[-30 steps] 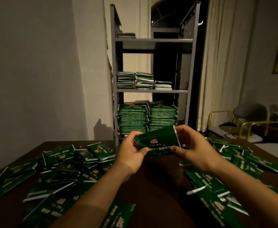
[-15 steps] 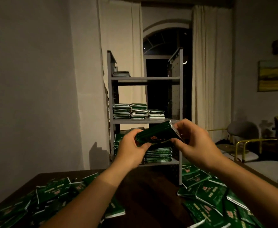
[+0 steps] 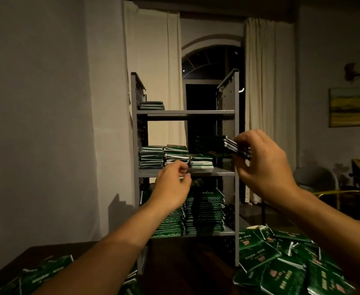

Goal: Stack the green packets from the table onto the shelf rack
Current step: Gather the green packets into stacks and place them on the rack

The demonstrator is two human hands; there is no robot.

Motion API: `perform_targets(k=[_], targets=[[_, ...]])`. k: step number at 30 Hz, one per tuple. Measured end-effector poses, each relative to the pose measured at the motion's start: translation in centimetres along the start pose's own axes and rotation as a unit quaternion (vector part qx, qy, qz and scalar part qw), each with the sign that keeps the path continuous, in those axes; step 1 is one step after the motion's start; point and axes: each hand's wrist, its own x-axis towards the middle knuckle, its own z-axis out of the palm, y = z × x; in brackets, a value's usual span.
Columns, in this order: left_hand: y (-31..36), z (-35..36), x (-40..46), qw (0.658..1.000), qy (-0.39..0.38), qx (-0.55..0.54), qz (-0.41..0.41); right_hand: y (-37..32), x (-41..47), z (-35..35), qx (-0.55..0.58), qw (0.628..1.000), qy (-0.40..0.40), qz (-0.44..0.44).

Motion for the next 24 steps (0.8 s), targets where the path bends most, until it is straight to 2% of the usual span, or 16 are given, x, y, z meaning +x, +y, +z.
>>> perform_targets(k=[4, 7, 16, 24], targets=[[-0.5, 0.9, 0.8, 0.983, -0.048, 0.141, 0.104, 1.2, 1.1, 2.6, -0.069, 0.997, -0.001, -0.029], [-0.5, 1.4, 1.8, 0.967, -0.064, 0.201, 0.143, 1.8, 2.6, 4.7, -0.119, 0.990, 0.011, -0.079], [-2.4, 2.4, 4.8, 0.958, -0.082, 0.231, 0.147, 3.9, 6.4, 10.7, -0.195, 0.974, -0.032, -0.112], [-3.4, 2.4, 6.7, 0.960, -0.095, 0.223, 0.139, 5.2, 8.2, 14.0, -0.202, 0.970, -0.106, -0.087]])
